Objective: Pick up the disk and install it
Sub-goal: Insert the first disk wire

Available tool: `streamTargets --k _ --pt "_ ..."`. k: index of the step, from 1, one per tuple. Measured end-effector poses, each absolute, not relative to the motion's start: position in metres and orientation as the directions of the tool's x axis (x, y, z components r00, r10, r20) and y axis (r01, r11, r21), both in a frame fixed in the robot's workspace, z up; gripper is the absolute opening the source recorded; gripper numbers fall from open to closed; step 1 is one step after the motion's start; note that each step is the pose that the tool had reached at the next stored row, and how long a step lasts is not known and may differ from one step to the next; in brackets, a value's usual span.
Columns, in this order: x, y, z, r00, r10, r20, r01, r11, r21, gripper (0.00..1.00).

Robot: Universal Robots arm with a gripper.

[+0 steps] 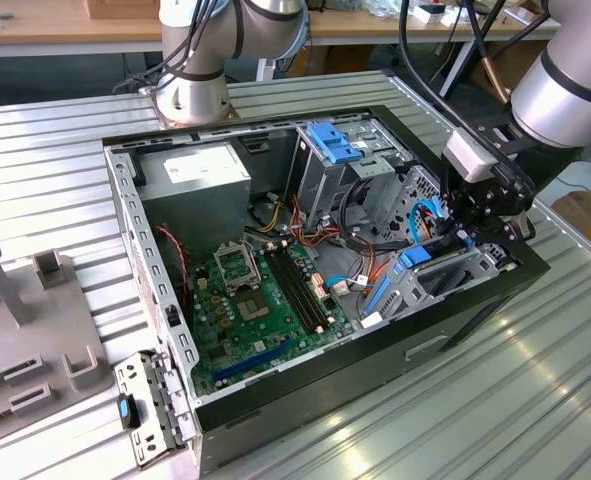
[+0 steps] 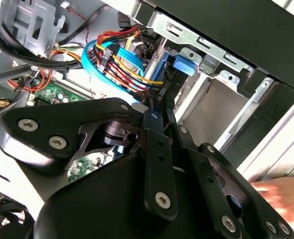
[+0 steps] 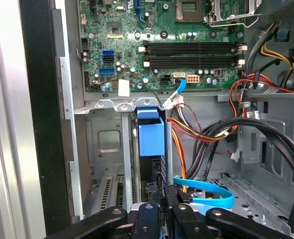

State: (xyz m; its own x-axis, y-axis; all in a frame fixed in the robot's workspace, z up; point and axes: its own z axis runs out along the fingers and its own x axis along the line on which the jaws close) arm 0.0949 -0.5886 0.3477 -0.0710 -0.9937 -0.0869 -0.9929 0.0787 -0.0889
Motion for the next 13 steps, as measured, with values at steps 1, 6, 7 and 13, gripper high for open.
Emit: streamTargets --k 1,6,7,13 --pt "0.0949 -0.5884 0.3477 -0.071 -0.994 -0.087 -0.993 0.079 -0.088 0.16" --pt "0.095 -0.5878 0.3478 -0.073 -0.994 -0.086 -0.994 0.08 -0.081 0.16" --pt "0.095 -0.5878 0.3478 -0.073 -0.994 -0.086 -0.994 0.08 -0.081 0.16" --pt "0.095 -0.5853 0.3487 -0.073 -0.994 -0.086 -0.994 0.08 -0.078 0.16"
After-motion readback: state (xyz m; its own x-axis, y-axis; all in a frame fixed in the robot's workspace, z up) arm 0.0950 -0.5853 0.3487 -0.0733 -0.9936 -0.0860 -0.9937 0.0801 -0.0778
